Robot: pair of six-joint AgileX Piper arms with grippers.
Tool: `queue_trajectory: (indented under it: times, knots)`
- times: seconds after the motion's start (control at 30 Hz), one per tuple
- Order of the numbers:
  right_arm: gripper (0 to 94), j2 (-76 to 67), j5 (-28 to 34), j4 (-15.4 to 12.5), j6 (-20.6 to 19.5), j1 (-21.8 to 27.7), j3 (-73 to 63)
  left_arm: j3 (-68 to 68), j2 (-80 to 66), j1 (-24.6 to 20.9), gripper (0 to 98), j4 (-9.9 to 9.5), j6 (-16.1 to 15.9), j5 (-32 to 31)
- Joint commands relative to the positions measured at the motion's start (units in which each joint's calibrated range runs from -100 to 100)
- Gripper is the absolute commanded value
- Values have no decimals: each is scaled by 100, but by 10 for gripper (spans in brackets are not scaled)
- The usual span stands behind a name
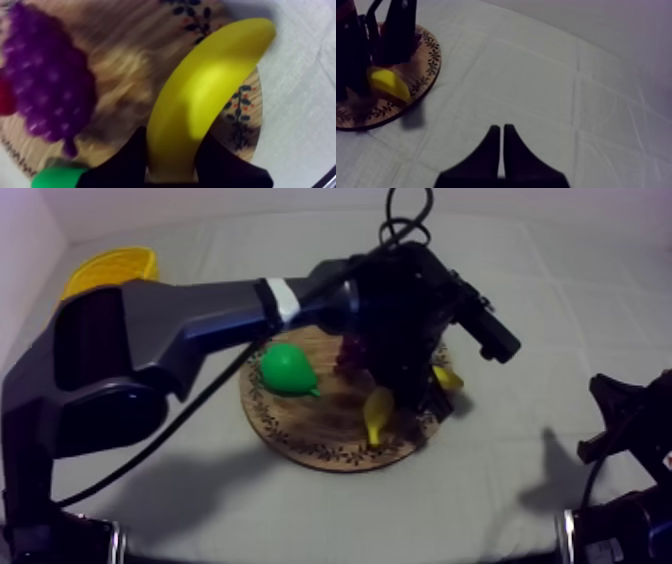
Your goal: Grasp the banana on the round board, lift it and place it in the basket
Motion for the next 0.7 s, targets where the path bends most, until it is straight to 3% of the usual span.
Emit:
queue_trajectory:
  times: [0.0, 0.33, 0.47, 0.67]
  knots:
    - [5, -4, 1, -3, 0, 1, -3, 89, -506, -7, 252, -131, 48, 64]
    - [5, -4, 1, -3, 0, 1, -3, 1036, -3088, -402, 252, -738, 270, 248]
    - [5, -4, 1, -3, 0, 1, -3, 1699, -4099, -852, 253, -839, 315, 240]
    - [5, -4, 1, -3, 3, 1, -3, 2806, -5201, -1872, 254, -859, 232, -18]
